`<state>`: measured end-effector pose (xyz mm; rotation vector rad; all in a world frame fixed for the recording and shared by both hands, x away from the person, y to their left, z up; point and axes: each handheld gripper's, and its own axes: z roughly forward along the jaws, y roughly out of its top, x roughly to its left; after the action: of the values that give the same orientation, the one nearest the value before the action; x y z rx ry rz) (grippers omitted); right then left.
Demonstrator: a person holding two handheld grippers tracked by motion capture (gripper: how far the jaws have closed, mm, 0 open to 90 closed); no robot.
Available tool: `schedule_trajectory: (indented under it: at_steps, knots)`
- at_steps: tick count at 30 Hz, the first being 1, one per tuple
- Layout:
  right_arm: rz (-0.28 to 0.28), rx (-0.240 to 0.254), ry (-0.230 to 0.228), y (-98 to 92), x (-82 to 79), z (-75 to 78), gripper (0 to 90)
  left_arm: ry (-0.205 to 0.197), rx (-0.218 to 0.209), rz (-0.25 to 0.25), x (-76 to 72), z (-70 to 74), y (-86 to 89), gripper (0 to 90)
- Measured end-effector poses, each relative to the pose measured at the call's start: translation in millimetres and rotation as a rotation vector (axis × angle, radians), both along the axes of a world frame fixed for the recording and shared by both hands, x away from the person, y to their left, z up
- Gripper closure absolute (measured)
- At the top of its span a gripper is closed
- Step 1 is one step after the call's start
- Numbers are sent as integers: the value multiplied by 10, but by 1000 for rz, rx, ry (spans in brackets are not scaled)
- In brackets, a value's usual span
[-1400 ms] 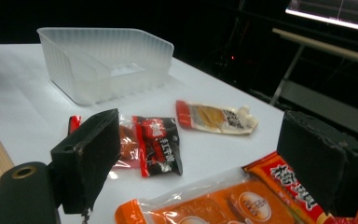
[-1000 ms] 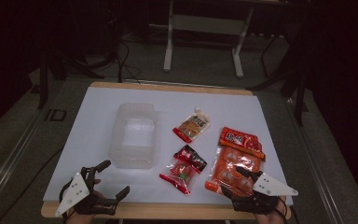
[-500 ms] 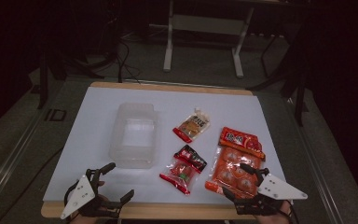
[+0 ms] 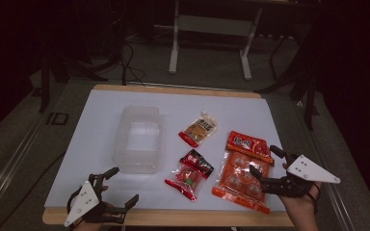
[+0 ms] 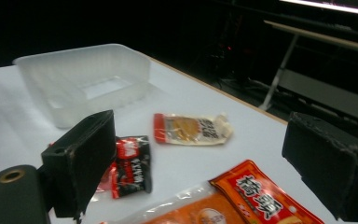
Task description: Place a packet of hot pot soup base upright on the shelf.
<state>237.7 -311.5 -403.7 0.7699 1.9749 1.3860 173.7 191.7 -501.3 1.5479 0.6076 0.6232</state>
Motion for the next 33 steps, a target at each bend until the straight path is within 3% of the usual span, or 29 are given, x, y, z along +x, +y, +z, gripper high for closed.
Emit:
schedule_trajectory:
  at_steps: [9,11,17,21,28,33]
  knots:
    - [-60,-4,26,-149,313,-90,124,9,4,9,2,9,18,12]
    - [-74,-2,38,-182,378,-116,136,-6,6,22,-2,16,29,12]
    - [-111,-13,70,-264,566,-210,144,13,-7,16,7,5,42,12]
    - [-152,9,123,-373,712,-291,181,10,4,8,-2,1,21,12]
    - [-227,-25,190,-511,915,-472,232,17,-1,13,-11,-8,37,12]
    - [-262,-20,255,-593,1096,-627,244,16,7,16,-29,-12,35,12]
